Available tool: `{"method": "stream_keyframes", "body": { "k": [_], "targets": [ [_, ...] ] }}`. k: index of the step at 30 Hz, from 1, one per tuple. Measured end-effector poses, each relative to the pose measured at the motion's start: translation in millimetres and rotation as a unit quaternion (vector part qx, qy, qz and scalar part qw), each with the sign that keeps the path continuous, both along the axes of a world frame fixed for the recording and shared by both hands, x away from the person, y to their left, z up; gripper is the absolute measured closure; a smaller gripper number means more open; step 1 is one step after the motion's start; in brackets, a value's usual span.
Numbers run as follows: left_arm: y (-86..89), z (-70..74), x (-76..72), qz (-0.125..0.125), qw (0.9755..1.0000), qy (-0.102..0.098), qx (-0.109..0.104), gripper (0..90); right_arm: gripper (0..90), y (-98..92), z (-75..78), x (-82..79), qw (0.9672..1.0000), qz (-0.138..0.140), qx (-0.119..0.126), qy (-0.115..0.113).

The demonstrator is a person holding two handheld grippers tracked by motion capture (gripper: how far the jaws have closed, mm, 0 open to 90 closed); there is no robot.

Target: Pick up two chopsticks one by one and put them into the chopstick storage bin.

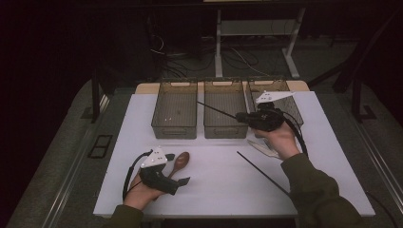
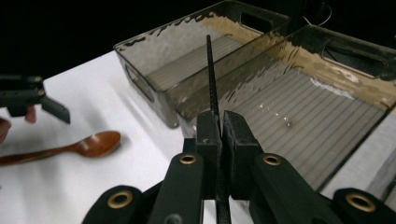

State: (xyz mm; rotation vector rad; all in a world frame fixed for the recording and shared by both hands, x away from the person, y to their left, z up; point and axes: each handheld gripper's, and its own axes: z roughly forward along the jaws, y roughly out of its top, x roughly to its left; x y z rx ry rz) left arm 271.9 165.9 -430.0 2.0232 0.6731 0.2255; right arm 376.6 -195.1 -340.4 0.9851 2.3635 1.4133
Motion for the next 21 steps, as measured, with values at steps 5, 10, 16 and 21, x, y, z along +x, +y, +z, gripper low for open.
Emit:
{"method": "stream_keyframes", "body": {
  "k": [5,10,16,21],
  "targets": [
    [-0.7,-0.3,0.1,-0.001,1.0,0.0,-0.003,0.0,84.7,15.7,1.0,12.3,1.0,-0.002,0.001,0.004],
    [0.3,0.1,0.3,0.0,1.0,0.0,-0.005,0.0,84.7,31.0,0.6,20.7,0.9999,-0.001,0.002,0.01],
    [-1.2,-0.4,0.0,0.001,1.0,0.0,-0.007,0.0,84.7,52.0,-1.9,31.3,0.9998,-0.003,-0.01,0.015],
    [-1.1,-0.1,0.1,-0.001,1.0,0.0,-0.002,0.0,84.6,67.4,-2.5,38.7,0.9998,-0.005,-0.016,0.014]
  ]
}}
